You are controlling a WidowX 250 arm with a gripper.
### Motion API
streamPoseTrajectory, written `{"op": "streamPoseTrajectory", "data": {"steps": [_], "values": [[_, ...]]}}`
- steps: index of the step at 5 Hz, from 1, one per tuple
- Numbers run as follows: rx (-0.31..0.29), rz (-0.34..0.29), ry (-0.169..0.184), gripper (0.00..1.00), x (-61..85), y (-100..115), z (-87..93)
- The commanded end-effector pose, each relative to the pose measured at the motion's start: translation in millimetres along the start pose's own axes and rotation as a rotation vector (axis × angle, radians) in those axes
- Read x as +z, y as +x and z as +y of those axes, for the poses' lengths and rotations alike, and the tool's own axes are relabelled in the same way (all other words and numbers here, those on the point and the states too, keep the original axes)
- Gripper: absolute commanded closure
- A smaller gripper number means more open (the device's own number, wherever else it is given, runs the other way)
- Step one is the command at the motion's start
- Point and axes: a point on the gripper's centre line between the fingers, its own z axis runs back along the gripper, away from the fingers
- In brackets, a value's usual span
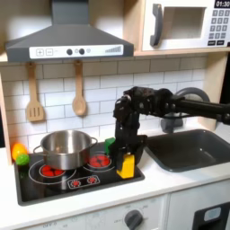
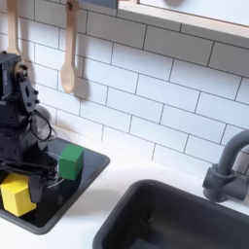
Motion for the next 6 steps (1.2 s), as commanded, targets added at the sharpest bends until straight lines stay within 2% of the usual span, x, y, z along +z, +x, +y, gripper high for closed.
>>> {"op": "streamPoseTrajectory", "data": {"steps": [1, 4, 6], "values": [[-0.014, 0.004, 0.003, 1.0, -4.4, -3.5, -7.9], [-0.009, -0.003, 0.031, 1.0, -11.0, -3.5, -5.2], [-0.006, -0.013, 0.03, 1.0, -9.9, 0.2, -12.3]]}}
